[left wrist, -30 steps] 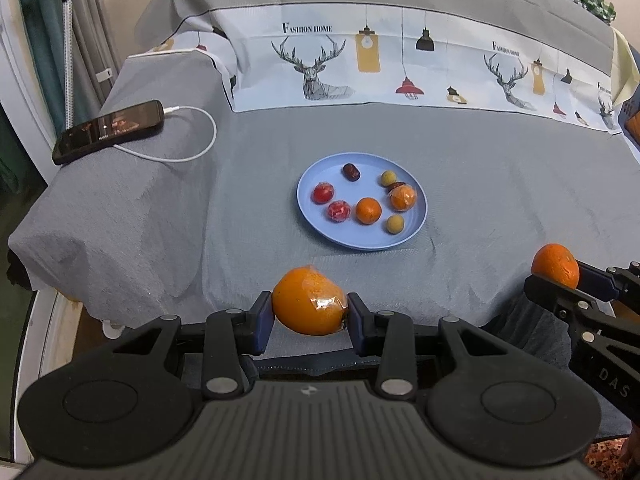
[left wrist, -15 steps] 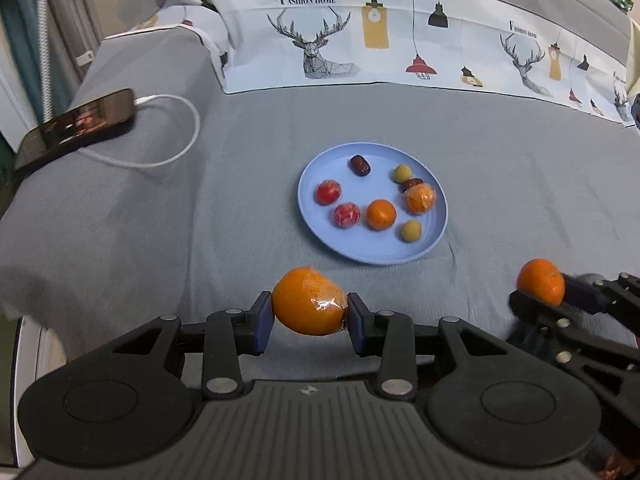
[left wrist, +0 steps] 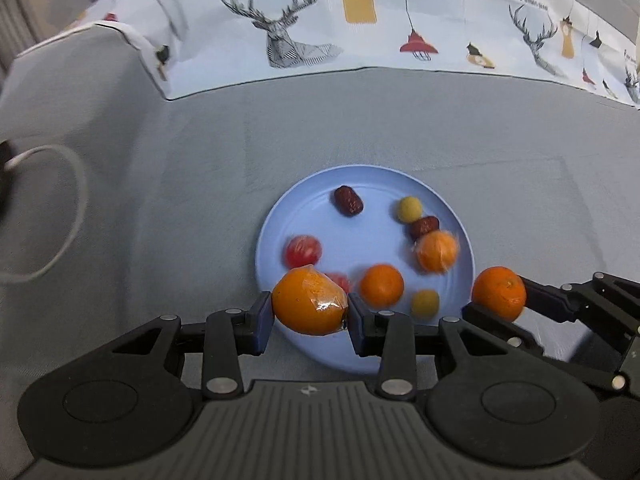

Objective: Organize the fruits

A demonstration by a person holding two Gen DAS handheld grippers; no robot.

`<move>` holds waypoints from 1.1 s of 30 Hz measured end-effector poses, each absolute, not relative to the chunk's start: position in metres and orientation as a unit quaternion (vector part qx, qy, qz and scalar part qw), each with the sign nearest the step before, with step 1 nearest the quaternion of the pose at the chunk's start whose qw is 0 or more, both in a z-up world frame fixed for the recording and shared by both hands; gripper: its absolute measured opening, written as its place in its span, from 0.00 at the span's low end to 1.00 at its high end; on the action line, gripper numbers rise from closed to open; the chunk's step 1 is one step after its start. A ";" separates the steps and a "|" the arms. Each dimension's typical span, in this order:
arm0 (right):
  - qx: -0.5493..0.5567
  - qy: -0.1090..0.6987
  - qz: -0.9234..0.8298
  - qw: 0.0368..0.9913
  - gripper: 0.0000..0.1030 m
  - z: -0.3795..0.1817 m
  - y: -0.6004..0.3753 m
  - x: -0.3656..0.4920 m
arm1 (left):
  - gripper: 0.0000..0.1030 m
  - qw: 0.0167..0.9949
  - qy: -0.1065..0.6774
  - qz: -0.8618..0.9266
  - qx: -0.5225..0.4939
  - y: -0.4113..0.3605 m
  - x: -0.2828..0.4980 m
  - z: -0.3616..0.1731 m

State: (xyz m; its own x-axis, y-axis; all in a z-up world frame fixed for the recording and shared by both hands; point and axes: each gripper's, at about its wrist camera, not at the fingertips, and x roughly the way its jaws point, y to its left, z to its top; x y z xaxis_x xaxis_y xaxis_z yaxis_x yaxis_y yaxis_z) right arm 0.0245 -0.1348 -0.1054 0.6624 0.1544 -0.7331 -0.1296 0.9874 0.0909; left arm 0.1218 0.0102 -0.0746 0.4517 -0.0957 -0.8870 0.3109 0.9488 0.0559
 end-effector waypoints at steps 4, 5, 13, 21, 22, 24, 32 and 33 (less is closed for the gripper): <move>0.001 0.410 0.086 0.908 0.34 -0.122 -0.133 0.051 | 0.42 0.844 0.507 -0.124 0.126 -0.004 0.150 -0.094; -0.003 0.412 0.089 0.907 0.34 -0.126 -0.132 0.057 | 0.42 0.844 0.505 -0.120 0.132 -0.007 0.156 -0.098; -0.010 0.431 0.075 0.899 0.84 -0.139 -0.131 0.097 | 0.99 0.858 0.477 -0.111 0.156 -0.019 0.175 -0.103; 0.002 0.432 0.063 0.900 0.94 -0.111 -0.130 0.049 | 1.00 0.854 0.500 -0.068 0.127 0.007 0.132 -0.070; 0.010 0.433 0.060 0.899 0.94 -0.107 -0.129 0.039 | 1.00 0.856 0.499 -0.061 0.122 0.010 0.124 -0.065; 0.028 0.434 0.064 0.898 0.94 -0.098 -0.128 0.020 | 1.00 0.861 0.493 -0.054 0.113 0.017 0.105 -0.055; 0.018 0.402 0.038 0.915 0.96 -0.074 -0.120 -0.045 | 1.00 0.880 0.459 -0.040 0.115 0.036 0.032 -0.026; 0.017 0.396 0.032 0.918 0.96 -0.073 -0.120 -0.052 | 1.00 0.884 0.452 -0.040 0.115 0.038 0.022 -0.023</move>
